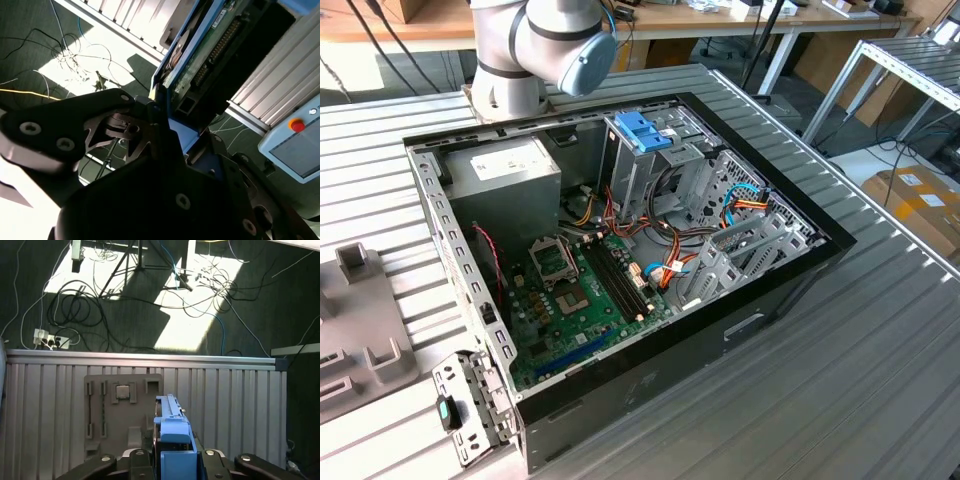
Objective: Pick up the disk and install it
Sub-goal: 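Pick up the disk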
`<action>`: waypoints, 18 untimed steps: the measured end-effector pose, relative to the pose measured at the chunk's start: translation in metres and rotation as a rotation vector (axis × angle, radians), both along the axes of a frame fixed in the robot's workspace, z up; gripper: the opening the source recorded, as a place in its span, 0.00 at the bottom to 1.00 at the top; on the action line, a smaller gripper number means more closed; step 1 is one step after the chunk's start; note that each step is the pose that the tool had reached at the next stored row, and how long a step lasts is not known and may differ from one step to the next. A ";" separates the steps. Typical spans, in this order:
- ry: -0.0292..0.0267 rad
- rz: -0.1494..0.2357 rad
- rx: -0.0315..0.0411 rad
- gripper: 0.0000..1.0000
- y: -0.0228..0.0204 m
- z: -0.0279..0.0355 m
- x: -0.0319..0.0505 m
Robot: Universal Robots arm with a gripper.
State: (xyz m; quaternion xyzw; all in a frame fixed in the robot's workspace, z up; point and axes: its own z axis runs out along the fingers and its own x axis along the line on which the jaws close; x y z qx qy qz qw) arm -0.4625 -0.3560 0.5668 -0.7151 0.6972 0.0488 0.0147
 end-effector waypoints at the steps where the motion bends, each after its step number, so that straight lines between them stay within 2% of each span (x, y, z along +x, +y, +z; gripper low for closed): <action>1: 0.0003 0.000 0.0008 0.37 -0.0169 0.0000 0.0001; 2: 0.0002 0.000 0.0014 0.37 -0.0227 -0.0001 0.0000; 3: 0.0002 0.000 0.0018 0.37 -0.0259 -0.0001 0.0000; 7: 0.0003 0.000 0.0036 0.37 -0.0363 0.0000 0.0000; 8: 0.0002 0.000 0.0047 0.37 -0.0408 0.0000 0.0000; 14: 0.0001 0.000 0.0089 0.37 -0.0564 -0.0001 0.0000; 18: 0.0002 0.000 0.0123 0.37 -0.0697 -0.0001 0.0000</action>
